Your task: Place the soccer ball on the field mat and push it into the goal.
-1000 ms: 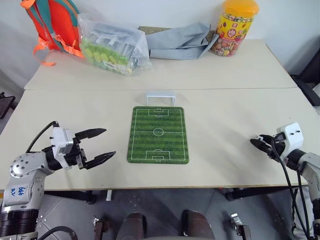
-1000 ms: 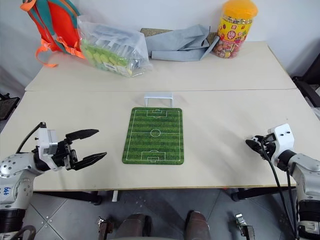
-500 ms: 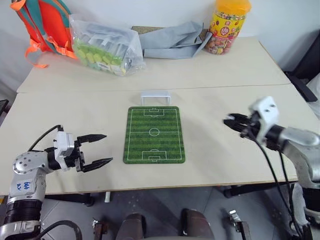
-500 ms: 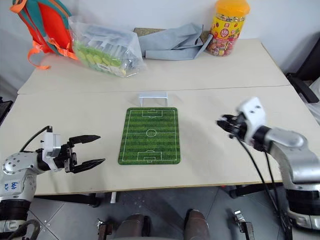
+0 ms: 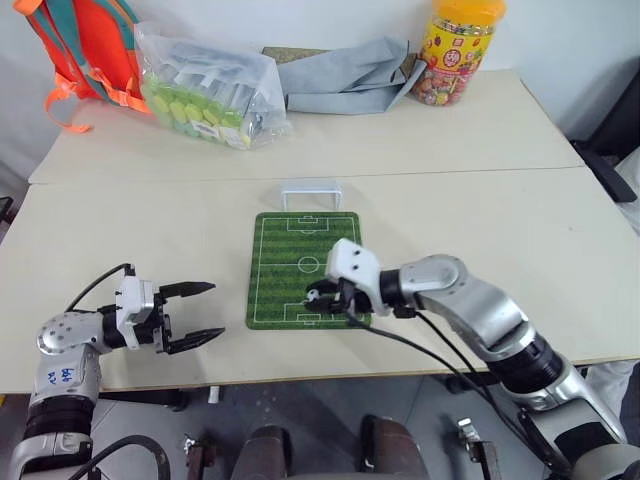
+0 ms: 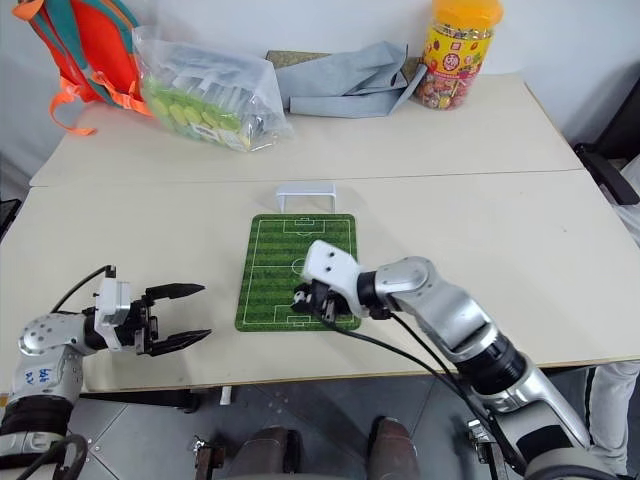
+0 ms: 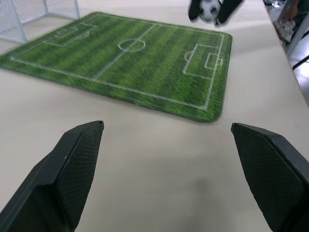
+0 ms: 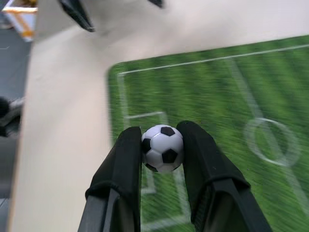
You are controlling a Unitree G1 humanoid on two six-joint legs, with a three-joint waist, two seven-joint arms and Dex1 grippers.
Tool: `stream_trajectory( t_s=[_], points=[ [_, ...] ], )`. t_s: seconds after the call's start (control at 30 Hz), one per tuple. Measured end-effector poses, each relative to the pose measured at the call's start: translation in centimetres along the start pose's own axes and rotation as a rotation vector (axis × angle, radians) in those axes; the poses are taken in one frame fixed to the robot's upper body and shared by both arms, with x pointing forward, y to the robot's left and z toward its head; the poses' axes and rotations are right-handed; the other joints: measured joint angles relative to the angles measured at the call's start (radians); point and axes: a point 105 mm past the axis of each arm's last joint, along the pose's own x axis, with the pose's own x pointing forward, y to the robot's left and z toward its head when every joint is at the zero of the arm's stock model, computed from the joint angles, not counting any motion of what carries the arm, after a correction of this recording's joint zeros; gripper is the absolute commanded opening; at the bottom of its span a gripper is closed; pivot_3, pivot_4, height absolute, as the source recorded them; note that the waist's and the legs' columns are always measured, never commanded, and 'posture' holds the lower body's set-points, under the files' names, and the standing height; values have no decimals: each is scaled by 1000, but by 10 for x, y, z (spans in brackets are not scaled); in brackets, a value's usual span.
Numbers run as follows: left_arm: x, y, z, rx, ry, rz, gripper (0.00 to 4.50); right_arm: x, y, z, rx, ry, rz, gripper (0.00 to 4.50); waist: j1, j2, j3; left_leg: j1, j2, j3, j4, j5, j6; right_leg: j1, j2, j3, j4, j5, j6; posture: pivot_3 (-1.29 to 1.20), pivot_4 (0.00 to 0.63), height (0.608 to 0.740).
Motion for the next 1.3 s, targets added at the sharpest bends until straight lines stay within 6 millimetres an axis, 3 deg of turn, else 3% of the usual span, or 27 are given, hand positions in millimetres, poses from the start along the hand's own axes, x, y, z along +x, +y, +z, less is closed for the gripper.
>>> stream_trajectory(
  t_s=[0.13,0.5,0.73,1.1,1.23,1.3],
  points=[
    [2,-10,2,10,-15,4,4500,15,3,-5,-28,17,47,839,-11,0,0,1,0,0,1,0,0,0,0,1,2,0,0,0,150,740],
    [2,-15,6,7,-19,31,4500,26,-2,-13,-38,30,85,839,-12,0,0,1,1,1,1,0,0,0,0,1,3,0,0,0,150,740],
    [4,-12,10,11,-27,41,4500,28,-3,-10,-56,21,89,2980,-12,0,0,1,1,1,1,0,0,0,0,1,3,0,0,0,150,740],
    [10,-1,22,53,-52,39,4500,13,-1,14,-93,-50,94,2980,-11,0,0,1,1,1,1,0,0,-1,0,1,4,0,0,0,150,740],
    [10,2,20,41,-55,34,4500,-8,-6,54,-123,-145,67,2115,-11,0,0,2,1,2,1,0,0,-1,0,1,4,0,0,0,150,740],
    [11,2,21,42,-56,26,4500,-13,3,60,-139,-165,94,1467,-11,-1,-1,2,1,2,0,0,-1,-1,0,1,4,0,0,0,150,740]
  ],
)
